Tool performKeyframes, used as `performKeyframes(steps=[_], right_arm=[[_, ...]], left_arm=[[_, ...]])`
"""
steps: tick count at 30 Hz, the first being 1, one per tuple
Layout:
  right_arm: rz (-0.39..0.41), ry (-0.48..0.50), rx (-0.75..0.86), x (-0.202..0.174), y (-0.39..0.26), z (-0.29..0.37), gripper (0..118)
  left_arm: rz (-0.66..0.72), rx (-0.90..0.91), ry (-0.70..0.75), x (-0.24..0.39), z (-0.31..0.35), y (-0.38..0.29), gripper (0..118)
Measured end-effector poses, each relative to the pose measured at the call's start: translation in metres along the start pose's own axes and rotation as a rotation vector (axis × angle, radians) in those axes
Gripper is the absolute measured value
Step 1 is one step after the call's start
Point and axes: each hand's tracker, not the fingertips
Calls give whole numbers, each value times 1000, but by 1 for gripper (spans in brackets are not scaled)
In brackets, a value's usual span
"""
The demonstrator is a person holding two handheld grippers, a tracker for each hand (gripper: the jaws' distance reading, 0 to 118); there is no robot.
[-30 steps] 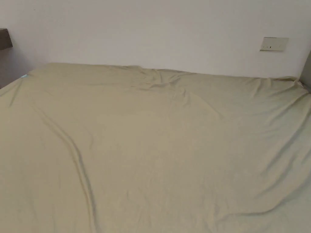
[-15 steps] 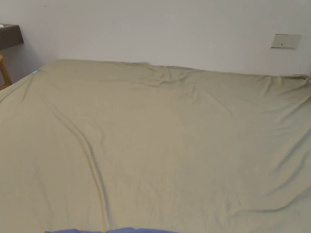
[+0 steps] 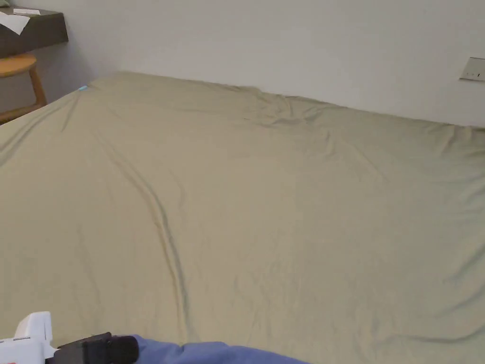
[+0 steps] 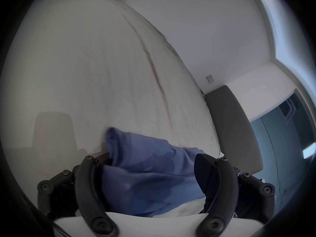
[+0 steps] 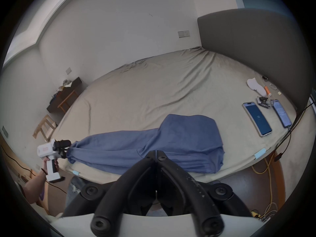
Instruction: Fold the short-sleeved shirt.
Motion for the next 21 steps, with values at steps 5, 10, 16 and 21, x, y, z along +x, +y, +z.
performKeyframes(steps=[5, 10, 16, 21], right_arm=[[-13, 38, -3, -6, 1, -9, 2], [-15, 41, -17, -5, -4, -7, 2], [-63, 5, -7, 11, -9, -1, 2], [-92, 11, -1, 15, -14, 0, 2]], left_arm=[[8, -73, -81, 29, -29, -15, 76], [-11, -103, 0, 52, -43, -30, 21], [139, 1, 81, 38, 6, -7, 21], [85, 51, 239, 44, 38, 9, 21]])
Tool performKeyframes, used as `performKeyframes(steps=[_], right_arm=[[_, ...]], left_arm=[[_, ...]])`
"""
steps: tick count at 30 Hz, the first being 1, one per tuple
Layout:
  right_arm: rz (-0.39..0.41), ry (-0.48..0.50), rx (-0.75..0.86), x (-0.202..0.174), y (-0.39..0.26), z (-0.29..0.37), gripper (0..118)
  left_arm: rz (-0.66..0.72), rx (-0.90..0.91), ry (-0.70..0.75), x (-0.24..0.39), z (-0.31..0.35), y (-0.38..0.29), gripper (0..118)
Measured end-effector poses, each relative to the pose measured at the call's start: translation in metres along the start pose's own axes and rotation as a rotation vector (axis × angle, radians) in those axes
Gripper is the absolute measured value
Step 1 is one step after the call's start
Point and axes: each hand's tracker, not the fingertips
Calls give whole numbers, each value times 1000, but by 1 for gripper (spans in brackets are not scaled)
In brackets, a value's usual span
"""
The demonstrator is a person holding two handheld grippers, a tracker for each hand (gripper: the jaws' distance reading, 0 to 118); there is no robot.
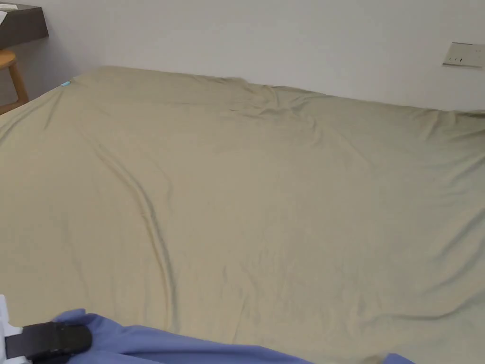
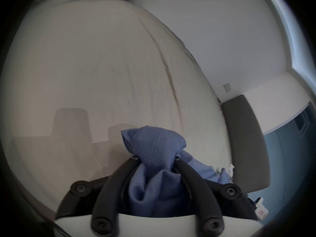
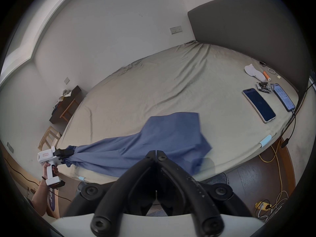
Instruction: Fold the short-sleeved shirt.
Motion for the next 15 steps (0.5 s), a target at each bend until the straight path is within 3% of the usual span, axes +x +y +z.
performKeyframes(steps=[3, 7, 9, 12, 15], right_arm=[[-3, 7, -4, -1, -3, -2, 2], [-7, 14, -15, -2, -6, -6, 2], [-15, 25, -20, -4, -6, -9, 2], [-25, 44, -27, -4, -7, -13, 2], [-34, 57, -30, -4, -10, -13, 2]], left_arm=[[-8, 5, 70, 5, 13, 5, 21], [-192, -2, 181, 54, 24, -16, 21], [-266, -12, 114, 84, 27, -25, 21], [-266, -49, -41, 121, 16, -35, 21], [-323, -21, -80, 161, -12, -57, 21]])
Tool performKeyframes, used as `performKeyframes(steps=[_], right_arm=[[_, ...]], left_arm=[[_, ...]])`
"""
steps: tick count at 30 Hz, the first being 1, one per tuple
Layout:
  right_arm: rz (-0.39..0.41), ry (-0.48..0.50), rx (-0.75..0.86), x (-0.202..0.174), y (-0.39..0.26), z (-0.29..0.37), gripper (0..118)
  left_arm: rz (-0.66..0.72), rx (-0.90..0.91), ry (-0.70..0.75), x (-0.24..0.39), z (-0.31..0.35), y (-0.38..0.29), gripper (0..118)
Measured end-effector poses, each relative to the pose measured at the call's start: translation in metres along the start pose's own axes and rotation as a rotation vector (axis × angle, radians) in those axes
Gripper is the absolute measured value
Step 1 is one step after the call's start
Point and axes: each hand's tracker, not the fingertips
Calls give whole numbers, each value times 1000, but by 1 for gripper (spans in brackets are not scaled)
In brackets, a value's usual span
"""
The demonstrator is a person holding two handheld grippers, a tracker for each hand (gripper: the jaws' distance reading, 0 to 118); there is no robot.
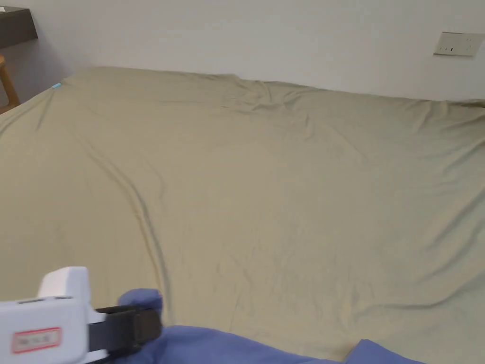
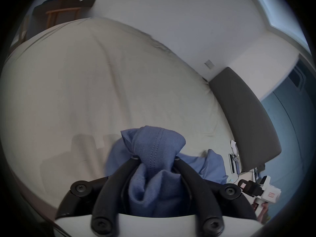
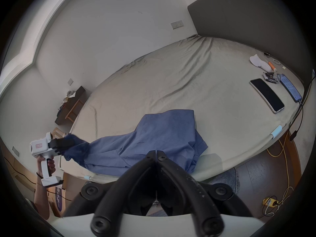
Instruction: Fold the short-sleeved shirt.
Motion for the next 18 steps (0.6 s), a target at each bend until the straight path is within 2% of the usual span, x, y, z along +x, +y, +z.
performKeyframes(steps=[2, 5, 7, 8, 10, 12, 16, 18], right_arm=[[-5, 3, 4, -1, -3, 5, 2], [-24, -9, 20, 4, -7, 12, 2], [-37, -25, 27, 5, -9, 19, 2], [-43, -37, 30, 8, -11, 22, 2], [-51, -69, 34, 14, -14, 27, 2], [-57, -93, 28, 19, -16, 28, 2], [-86, -92, 13, 21, -15, 21, 2], [-93, -77, 11, 20, -15, 17, 2]], left_arm=[[-58, -13, -53, 16, -29, -8, 21], [32, -154, -107, 20, -82, -24, 21], [48, -205, -70, 23, -107, -38, 22], [37, -210, -31, 26, -115, -45, 26], [22, -133, -69, 25, -111, -54, 43], [24, -93, -181, 30, -92, -51, 67], [159, -116, -485, 19, -54, -34, 70], [208, -98, -542, 8, -41, -25, 69]])
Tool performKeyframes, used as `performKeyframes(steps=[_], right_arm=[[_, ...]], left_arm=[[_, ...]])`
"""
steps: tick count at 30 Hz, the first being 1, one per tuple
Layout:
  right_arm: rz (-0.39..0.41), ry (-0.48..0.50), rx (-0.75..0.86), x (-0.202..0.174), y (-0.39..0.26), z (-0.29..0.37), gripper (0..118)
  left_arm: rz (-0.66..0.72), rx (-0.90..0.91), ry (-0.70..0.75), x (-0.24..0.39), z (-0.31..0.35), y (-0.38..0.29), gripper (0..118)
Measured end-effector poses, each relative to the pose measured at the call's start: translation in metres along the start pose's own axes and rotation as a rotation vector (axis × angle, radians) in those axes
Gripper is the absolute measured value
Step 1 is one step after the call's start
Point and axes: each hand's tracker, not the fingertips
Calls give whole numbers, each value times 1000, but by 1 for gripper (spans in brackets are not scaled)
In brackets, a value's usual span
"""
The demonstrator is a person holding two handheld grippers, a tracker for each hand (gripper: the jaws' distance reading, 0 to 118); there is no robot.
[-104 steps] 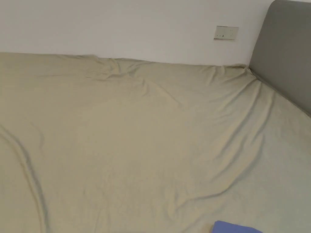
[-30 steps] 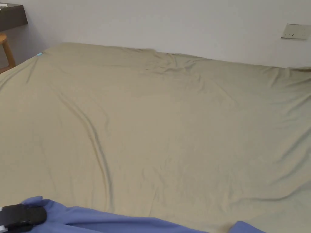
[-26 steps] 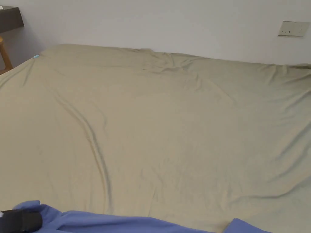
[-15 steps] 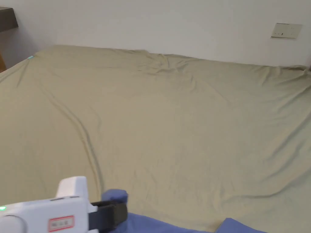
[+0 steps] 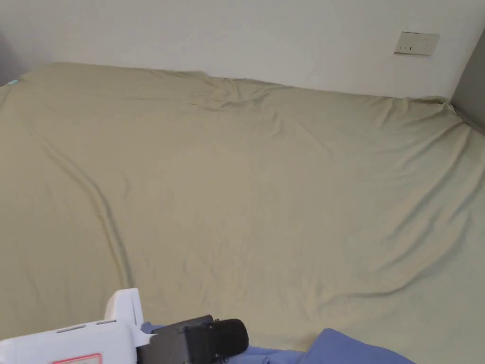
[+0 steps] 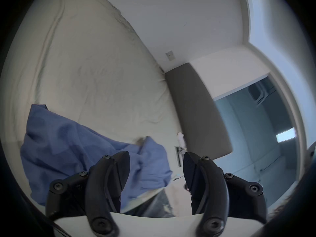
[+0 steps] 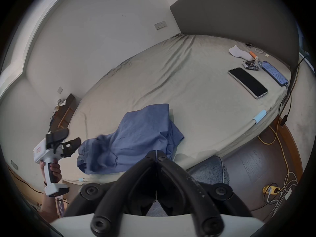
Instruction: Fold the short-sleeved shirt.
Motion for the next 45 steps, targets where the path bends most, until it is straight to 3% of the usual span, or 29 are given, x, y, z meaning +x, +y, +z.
performKeyframes(steps=[2, 4, 5, 6, 8, 17, 23, 26, 32, 34, 35, 36, 37, 38, 39, 40, 42, 45], right_arm=[[5, 17, -4, -4, 1, -4, 2], [17, 36, -10, -6, 2, -7, 2], [23, 44, -13, -8, 2, -9, 2], [26, 48, -14, -9, 2, -10, 2], [31, 56, -15, -9, 1, -10, 2], [9, 23, -27, -1, -2, -6, 2], [6, 20, -41, 0, -7, -6, 2], [9, 22, -55, -3, -8, -11, 2], [39, 50, -60, -10, -4, -10, 2], [43, 53, -56, -11, -2, -11, 2], [45, 52, -53, -12, -1, -11, 2], [46, 51, -50, -13, 0, -11, 2], [46, 51, -48, -13, 0, -12, 2], [46, 53, -49, -14, 0, -13, 2], [47, 56, -50, -14, 0, -14, 2], [46, 58, -53, -15, 0, -15, 2], [50, 62, -64, -19, 0, -18, 2], [61, 68, -74, -24, -1, -22, 2]], left_arm=[[-16, 42, 81, -1, 11, 6, 61], [-91, 109, 257, -8, 14, 10, 10], [-125, 115, 404, -11, 10, 8, 1], [-134, 103, 515, -14, 3, 4, 0], [-159, -2, 548, -19, -8, -6, 0], [-52, -141, 297, -19, -72, -56, 0], [2, -172, 307, -33, -106, -71, 0], [58, -119, 230, -23, -97, -70, 0], [-121, -53, 86, 8, -17, -47, 1], [-150, 20, 102, 4, 18, -32, 14], [-155, 74, 146, -15, 43, -21, 35], [-152, 114, 191, -25, 58, -13, 80], [-127, 154, 257, -35, 68, -8, 80], [-86, 201, 352, -47, 78, -3, 88], [-54, 235, 402, -60, 85, 4, 104], [-24, 253, 396, -71, 94, 7, 112], [69, 254, 319, -92, 98, 10, 103], [207, 184, 234, -118, 81, 5, 104]])
